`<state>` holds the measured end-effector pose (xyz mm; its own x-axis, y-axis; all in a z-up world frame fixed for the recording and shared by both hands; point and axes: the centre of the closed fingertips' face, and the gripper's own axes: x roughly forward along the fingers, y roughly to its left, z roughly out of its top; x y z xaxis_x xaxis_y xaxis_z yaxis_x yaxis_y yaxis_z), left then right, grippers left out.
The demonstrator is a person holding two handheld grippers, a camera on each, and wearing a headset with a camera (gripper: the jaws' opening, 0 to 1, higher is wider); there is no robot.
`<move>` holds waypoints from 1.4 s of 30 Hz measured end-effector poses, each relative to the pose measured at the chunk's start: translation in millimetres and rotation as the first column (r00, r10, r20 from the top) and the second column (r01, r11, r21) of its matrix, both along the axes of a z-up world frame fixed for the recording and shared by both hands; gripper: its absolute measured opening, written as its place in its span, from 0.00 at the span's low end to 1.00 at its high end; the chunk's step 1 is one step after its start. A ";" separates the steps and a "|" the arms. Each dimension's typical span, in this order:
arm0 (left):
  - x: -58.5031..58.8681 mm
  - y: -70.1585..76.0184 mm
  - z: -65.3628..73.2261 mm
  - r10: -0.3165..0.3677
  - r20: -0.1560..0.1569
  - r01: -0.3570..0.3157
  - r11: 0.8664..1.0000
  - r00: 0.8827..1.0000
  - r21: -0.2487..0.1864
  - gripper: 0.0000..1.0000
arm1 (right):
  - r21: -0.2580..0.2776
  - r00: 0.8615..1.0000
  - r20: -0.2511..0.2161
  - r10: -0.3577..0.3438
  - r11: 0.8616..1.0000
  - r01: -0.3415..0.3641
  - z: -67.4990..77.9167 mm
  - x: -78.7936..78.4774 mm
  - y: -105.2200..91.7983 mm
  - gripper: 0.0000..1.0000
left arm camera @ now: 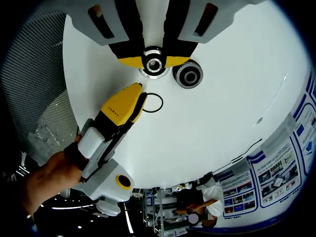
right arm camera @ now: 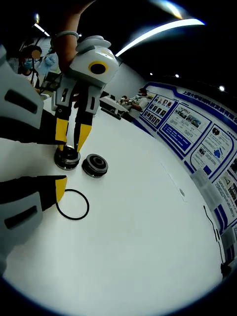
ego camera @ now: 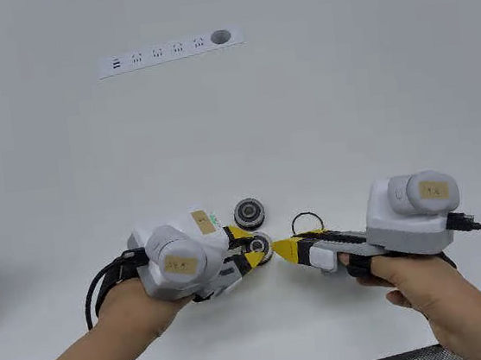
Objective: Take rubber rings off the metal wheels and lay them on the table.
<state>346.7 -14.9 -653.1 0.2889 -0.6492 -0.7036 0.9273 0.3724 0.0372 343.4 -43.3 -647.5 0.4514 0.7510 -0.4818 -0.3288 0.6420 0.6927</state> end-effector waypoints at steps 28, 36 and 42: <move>-0.2 -0.9 -1.0 -0.007 0.001 0.007 1.000 1.000 0.006 0.13 | 0.122 0.994 -0.110 0.013 0.993 0.000 -6.0 1.0 20.5 0.34; 0.3 -0.5 -1.6 -0.005 -0.003 0.005 1.000 1.000 -0.001 0.13 | 0.158 0.988 -0.151 0.020 0.987 0.005 -6.4 2.3 22.9 0.34; 0.2 -0.5 -1.7 -0.002 -0.007 0.002 1.000 1.000 -0.006 0.13 | 0.193 0.987 -0.157 0.033 0.981 -0.002 0.2 1.1 25.3 0.31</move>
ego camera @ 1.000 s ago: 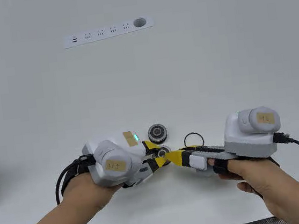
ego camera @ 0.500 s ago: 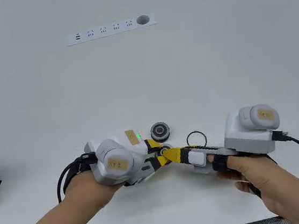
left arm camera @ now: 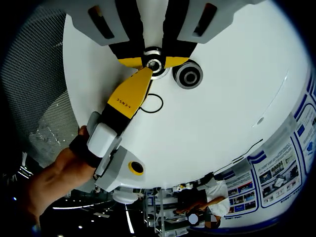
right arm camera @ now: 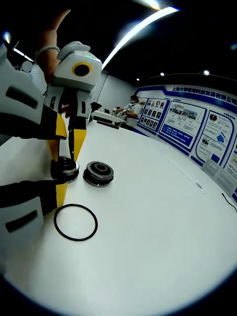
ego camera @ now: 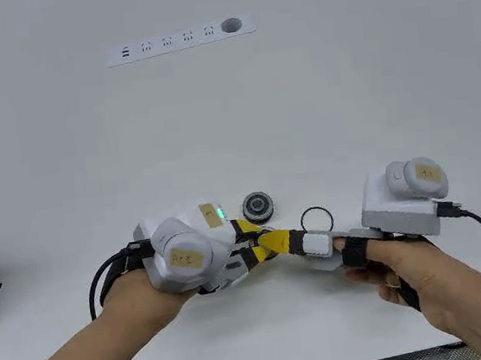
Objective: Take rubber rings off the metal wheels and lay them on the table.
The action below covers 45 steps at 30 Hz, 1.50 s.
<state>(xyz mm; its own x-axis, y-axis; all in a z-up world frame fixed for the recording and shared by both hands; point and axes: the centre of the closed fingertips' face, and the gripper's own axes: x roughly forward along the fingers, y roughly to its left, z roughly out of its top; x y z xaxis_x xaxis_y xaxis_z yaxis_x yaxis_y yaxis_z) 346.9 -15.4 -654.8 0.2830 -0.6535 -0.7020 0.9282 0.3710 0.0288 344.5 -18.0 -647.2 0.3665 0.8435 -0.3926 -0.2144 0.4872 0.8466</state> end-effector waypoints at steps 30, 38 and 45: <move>-0.2 1.8 -1.4 0.000 -0.003 0.000 1.000 1.000 0.004 0.13 | -0.120 0.998 0.060 0.008 0.993 -0.001 -12.5 4.6 -11.2 0.02; -0.1 1.2 -1.0 0.000 -0.007 0.000 1.000 1.000 0.009 0.12 | -0.114 0.997 0.071 0.012 0.994 -0.003 -6.7 3.4 -9.1 0.01; 0.4 1.5 -1.2 -0.002 -0.007 0.002 1.000 1.000 0.013 0.12 | -0.099 0.997 0.076 0.020 0.995 -0.012 -0.9 1.5 -4.5 0.01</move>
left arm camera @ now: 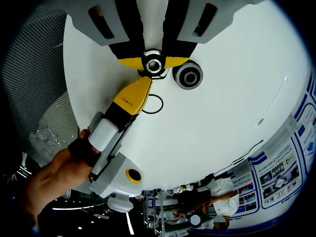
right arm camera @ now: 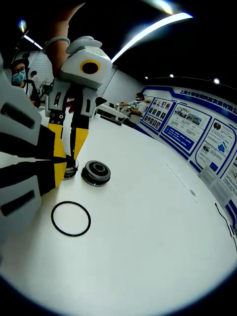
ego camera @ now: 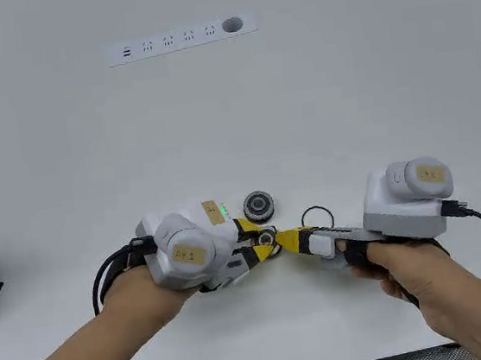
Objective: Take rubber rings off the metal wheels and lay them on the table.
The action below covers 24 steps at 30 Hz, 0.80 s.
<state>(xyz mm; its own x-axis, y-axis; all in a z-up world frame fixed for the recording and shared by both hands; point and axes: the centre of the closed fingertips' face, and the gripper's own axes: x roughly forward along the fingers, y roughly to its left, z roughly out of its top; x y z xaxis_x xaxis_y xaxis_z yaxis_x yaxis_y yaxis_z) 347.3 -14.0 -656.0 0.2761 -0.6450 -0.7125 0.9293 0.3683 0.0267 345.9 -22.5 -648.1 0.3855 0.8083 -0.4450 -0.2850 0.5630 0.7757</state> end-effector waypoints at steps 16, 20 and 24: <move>-0.2 -0.3 0.4 -0.006 0.004 0.006 1.000 1.000 0.006 0.13 | 0.036 1.000 0.005 -0.010 0.999 0.010 11.7 -3.1 3.4 0.01; -0.9 -0.9 1.2 -0.009 0.007 0.009 1.000 1.000 -0.011 0.13 | 0.024 1.000 0.005 -0.016 1.000 0.015 9.1 -2.1 1.5 0.02; -2.5 0.8 3.1 0.002 0.004 -0.001 1.000 1.000 -0.029 0.14 | 0.011 1.000 0.002 -0.019 1.000 0.019 6.2 -1.9 -0.1 0.02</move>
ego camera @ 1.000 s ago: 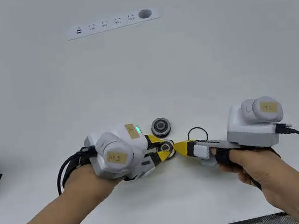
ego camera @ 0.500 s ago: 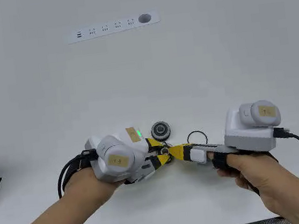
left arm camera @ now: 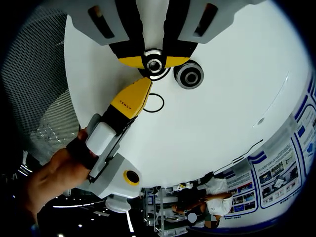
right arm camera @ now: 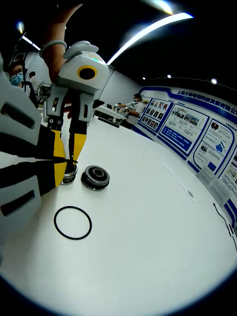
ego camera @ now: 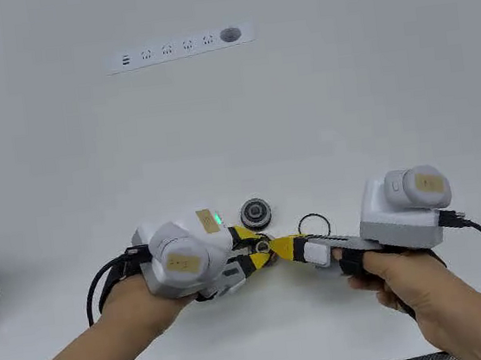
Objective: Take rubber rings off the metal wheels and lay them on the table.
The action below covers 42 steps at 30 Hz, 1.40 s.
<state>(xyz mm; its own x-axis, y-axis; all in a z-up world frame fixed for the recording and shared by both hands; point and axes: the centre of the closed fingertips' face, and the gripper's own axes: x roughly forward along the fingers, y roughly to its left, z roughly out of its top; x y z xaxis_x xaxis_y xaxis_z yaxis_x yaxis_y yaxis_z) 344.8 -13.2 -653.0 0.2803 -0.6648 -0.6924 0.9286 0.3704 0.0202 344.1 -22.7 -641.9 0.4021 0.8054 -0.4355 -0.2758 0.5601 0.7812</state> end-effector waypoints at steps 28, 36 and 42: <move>-2.4 37.7 11.3 0.113 0.027 -0.111 0.992 0.993 -0.055 0.38 | 0.028 1.000 0.017 0.009 1.000 -0.009 16.3 -7.4 5.6 0.02; -3.6 41.4 15.0 0.134 0.028 -0.131 0.988 0.991 -0.083 0.45 | 0.040 1.000 0.017 0.002 0.999 -0.003 22.3 -10.6 4.0 0.02; -3.3 47.0 17.8 0.166 0.026 -0.163 0.981 0.986 -0.106 0.49 | 0.045 0.999 0.021 -0.026 0.999 0.025 26.1 -7.8 -7.5 0.02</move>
